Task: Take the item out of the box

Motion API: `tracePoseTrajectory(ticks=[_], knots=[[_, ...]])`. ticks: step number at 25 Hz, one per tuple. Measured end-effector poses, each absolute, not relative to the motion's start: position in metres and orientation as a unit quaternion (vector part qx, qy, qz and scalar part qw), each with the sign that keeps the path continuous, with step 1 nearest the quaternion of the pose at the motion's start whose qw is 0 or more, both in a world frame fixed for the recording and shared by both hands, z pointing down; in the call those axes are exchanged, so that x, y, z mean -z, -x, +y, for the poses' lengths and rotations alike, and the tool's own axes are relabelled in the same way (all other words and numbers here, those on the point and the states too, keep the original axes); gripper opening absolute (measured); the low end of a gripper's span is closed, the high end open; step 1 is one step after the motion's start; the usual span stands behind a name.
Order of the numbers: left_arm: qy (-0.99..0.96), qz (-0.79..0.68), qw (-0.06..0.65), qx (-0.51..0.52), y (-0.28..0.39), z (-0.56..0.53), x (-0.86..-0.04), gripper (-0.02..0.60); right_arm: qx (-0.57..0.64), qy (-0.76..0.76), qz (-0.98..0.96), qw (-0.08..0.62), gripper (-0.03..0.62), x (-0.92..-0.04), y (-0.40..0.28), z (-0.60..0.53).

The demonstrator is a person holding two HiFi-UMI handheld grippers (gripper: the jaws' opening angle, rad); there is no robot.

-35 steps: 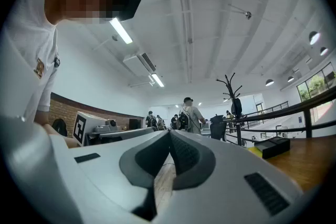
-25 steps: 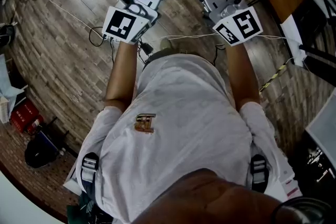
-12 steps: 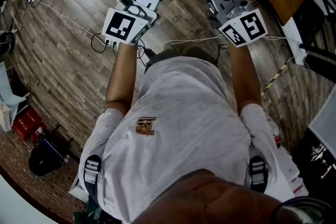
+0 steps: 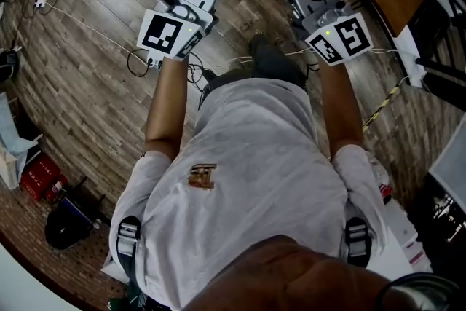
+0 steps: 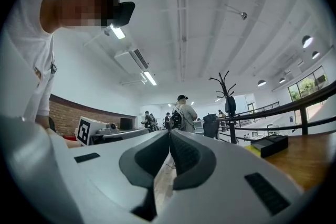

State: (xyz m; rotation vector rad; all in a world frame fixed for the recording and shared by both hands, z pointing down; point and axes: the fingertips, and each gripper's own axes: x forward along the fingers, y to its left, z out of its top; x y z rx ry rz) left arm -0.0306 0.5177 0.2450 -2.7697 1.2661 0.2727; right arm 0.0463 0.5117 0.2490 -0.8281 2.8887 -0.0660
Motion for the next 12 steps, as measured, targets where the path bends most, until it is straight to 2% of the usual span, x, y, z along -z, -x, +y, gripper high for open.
tracePoseTrajectory(ticks=[12], knots=[[0.903, 0.420, 0.047, -0.075, 0.035, 0.405, -0.260, 0.020, 0.018, 0.269, 0.960, 0.069, 0.033, -0.266, -0.043, 0.392]])
